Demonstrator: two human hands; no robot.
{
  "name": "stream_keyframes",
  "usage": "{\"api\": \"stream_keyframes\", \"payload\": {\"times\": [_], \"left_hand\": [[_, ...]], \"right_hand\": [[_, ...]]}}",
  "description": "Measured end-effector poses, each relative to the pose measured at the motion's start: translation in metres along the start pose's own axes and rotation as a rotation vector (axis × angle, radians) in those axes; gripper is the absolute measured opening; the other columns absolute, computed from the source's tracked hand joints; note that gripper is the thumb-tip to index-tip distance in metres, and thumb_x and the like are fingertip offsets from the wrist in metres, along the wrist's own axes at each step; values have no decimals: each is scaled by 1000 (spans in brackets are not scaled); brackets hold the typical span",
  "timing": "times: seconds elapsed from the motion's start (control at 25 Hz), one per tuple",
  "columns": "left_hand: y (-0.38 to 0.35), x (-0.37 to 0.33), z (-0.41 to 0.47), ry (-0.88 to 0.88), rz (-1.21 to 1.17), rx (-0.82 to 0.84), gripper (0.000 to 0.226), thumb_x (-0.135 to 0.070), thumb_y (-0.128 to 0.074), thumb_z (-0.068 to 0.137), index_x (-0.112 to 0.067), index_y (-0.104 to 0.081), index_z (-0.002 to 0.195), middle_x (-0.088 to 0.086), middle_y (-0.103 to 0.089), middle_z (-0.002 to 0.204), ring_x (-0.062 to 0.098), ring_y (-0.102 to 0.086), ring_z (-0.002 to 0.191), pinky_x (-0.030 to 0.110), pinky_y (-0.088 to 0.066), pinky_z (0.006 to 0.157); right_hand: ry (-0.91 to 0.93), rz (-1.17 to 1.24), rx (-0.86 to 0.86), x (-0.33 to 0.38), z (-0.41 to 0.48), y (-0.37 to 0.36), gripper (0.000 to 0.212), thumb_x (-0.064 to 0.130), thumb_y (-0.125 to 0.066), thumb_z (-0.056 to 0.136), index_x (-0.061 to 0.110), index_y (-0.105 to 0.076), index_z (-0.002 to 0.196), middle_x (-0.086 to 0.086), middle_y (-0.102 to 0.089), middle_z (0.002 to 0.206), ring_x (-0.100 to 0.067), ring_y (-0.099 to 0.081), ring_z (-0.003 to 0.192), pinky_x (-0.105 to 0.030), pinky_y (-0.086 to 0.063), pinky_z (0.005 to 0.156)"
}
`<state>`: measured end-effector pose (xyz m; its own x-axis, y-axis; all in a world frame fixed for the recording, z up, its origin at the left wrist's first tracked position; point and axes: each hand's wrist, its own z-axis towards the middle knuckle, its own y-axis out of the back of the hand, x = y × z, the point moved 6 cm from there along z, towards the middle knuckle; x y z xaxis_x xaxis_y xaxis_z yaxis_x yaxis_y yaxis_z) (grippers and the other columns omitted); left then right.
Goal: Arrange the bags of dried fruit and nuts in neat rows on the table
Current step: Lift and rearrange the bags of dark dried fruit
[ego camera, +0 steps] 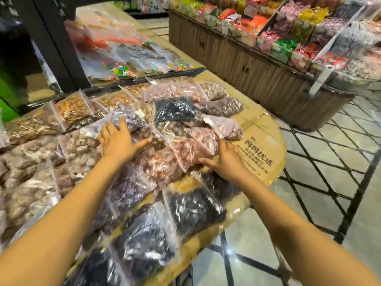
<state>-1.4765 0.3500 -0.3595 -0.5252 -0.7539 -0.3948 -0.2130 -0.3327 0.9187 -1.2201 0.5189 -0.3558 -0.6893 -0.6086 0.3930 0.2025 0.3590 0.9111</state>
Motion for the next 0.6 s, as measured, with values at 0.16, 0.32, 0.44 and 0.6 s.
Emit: {"api": "stream_keyframes", "payload": {"times": [0.16, 0.32, 0.44, 0.6], "left_hand": [[-9, 16, 64, 164, 43, -24, 120, -73, -65, 65, -11, -11, 151, 28, -10, 157, 46, -4, 144, 56, -8, 117], [-9, 29, 104, 229, 177, 62, 118, -81, -65, 56, -10, -28, 143, 29, -45, 137, 46, -44, 125, 52, -39, 103], [-10, 27, 111, 253, 274, 85, 116, -82, -66, 53, -16, -31, 141, 24, -58, 121, 41, -57, 107, 43, -50, 86], [1, 7, 84, 325, 234, -102, 100, -67, -77, 58, -14, -39, 134, 25, -63, 100, 40, -60, 88, 42, -52, 73]], "right_hand": [[83, -68, 28, -5, 89, 24, 87, 55, -60, 84, 11, -19, 147, -18, -31, 149, -35, -30, 135, -45, -31, 109], [189, -61, 90, 3, 153, 23, 84, 54, -63, 83, 11, -24, 144, -18, -31, 148, -35, -29, 134, -46, -31, 107], [285, -52, 145, 24, 205, 12, 97, 60, -66, 77, 10, -19, 147, -18, -28, 150, -37, -27, 136, -48, -29, 109], [452, -113, 212, 49, 255, -4, 118, 67, -73, 63, 13, -12, 149, -15, -21, 153, -39, -22, 139, -49, -26, 111]]}}
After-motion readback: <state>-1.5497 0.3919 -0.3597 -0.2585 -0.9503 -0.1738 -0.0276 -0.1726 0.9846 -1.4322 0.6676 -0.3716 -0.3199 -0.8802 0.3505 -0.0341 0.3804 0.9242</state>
